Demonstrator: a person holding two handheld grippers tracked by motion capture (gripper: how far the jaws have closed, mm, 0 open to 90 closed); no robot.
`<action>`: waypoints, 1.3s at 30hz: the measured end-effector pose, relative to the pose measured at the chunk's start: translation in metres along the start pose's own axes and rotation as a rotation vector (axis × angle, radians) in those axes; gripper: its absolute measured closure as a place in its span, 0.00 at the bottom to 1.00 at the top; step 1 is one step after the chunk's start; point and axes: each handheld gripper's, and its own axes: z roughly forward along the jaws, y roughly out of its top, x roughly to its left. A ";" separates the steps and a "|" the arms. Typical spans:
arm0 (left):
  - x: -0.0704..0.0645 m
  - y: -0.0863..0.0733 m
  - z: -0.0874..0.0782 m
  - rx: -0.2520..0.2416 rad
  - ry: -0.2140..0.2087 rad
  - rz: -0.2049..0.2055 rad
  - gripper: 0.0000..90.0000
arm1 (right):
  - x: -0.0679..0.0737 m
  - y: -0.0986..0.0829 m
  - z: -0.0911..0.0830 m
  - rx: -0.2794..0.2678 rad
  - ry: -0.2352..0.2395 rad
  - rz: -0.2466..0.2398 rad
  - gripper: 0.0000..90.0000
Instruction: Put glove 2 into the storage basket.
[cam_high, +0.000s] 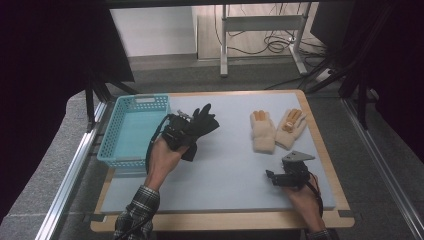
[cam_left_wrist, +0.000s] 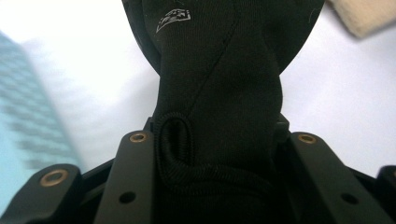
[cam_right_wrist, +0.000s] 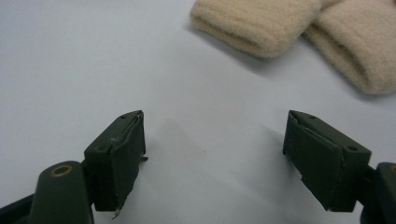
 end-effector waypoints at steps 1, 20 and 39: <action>0.009 0.003 -0.006 -0.007 0.018 -0.012 0.67 | 0.000 0.000 0.000 0.000 0.001 -0.001 0.23; 0.117 -0.014 -0.039 0.010 0.218 -0.213 0.66 | 0.000 0.000 0.000 0.000 0.001 0.001 0.23; 0.193 -0.058 0.021 0.259 0.308 -0.345 0.62 | 0.000 0.000 0.000 -0.001 0.002 0.001 0.23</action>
